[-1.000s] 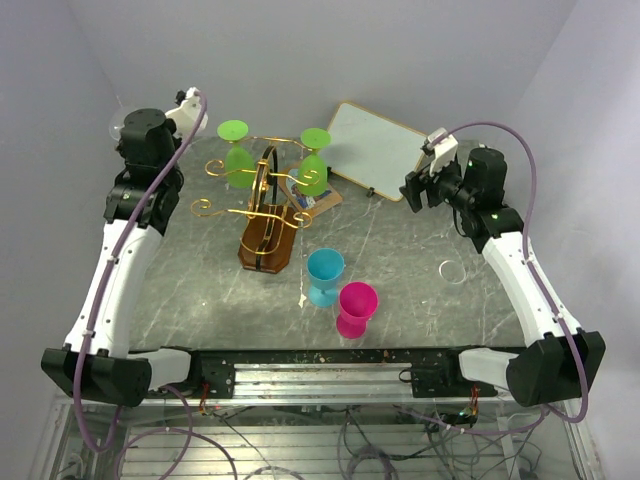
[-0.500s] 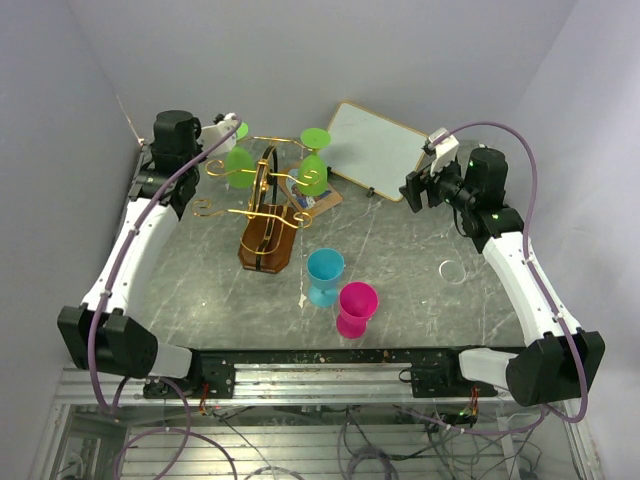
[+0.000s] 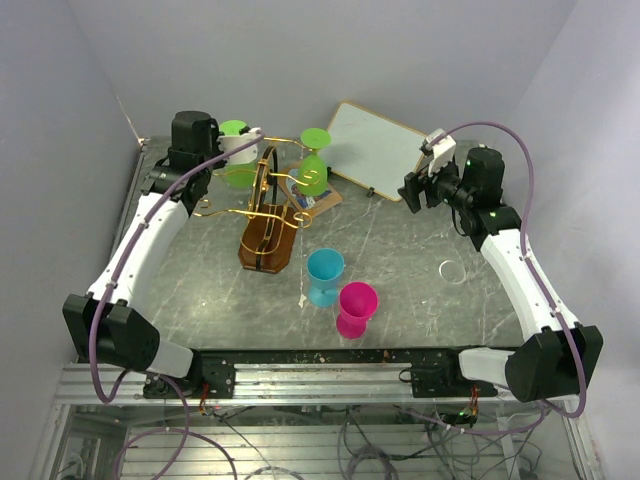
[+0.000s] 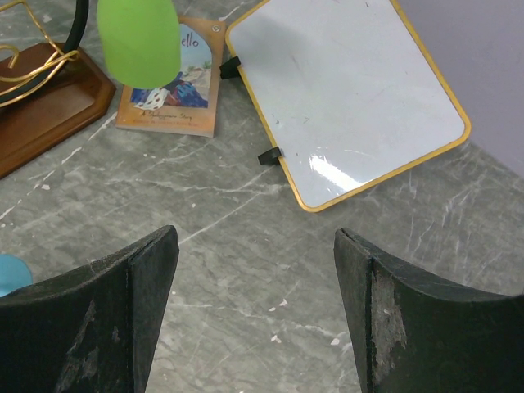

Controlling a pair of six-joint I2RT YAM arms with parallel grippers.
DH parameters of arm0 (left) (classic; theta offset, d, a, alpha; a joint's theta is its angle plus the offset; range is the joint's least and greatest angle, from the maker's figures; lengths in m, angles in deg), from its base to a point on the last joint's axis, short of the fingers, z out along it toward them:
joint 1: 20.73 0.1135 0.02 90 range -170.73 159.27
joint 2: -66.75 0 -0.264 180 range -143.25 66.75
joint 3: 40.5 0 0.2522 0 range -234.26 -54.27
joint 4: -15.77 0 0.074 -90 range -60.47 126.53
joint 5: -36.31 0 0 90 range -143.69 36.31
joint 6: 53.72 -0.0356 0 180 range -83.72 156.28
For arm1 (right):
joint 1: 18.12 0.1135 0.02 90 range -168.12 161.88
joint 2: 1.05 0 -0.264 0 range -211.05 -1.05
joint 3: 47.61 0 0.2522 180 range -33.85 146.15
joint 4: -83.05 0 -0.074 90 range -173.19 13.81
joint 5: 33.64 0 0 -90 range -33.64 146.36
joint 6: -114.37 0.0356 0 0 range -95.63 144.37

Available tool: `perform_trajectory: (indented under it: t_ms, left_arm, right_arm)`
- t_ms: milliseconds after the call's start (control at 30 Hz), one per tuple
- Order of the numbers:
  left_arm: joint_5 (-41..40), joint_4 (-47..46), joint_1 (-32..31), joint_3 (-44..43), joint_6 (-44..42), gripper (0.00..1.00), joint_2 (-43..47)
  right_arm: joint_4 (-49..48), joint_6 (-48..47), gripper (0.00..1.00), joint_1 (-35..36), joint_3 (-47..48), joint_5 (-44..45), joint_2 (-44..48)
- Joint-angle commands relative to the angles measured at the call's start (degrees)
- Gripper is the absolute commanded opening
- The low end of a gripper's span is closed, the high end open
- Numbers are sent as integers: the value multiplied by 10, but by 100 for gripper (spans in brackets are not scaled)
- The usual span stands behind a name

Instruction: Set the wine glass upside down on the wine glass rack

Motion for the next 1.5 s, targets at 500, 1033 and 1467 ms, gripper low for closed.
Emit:
perform_trajectory:
  t_ms: [500, 1033, 1467]
  left_arm:
    - [53, -31, -45, -24, -31, 7, -16]
    - [85, 49, -62, -48, -98, 7, -14]
    - [100, 104, -73, -68, -120, 7, -11]
  right_arm:
    - [-5, -6, 76, 0, -7, -6, -8]
    - [-8, -7, 76, 0, -11, -8, -9]
    - [-10, -9, 76, 0, -13, -6, -12]
